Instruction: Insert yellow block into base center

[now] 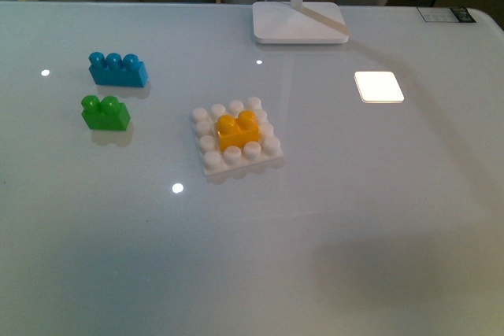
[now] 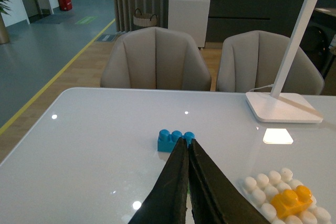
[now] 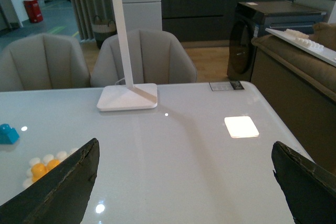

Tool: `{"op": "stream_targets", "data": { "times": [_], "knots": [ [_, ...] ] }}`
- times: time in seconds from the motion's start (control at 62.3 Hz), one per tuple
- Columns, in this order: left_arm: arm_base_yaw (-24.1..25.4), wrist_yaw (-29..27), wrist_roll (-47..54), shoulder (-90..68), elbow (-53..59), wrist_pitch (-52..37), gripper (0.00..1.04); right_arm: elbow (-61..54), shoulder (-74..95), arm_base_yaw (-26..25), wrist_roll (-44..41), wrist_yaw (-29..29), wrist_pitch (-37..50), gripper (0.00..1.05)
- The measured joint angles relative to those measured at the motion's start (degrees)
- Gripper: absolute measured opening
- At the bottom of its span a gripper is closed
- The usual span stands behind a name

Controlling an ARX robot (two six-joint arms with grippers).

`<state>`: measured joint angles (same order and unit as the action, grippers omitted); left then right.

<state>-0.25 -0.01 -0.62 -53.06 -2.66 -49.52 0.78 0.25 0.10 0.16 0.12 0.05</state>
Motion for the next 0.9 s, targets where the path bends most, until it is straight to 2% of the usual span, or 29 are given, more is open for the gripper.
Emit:
{"op": "stream_targets", "data": {
  "times": [0.578, 0.899],
  "knots": [
    [0.00, 0.02, 0.00, 27.98, 1.95, 24.65, 0.03, 0.00, 0.00, 0.00, 0.00, 0.00, 0.00, 0.96],
    [0.00, 0.02, 0.00, 36.20, 1.95, 32.63, 0.03, 0.00, 0.00, 0.00, 0.00, 0.00, 0.00, 0.96]
  ]
}}
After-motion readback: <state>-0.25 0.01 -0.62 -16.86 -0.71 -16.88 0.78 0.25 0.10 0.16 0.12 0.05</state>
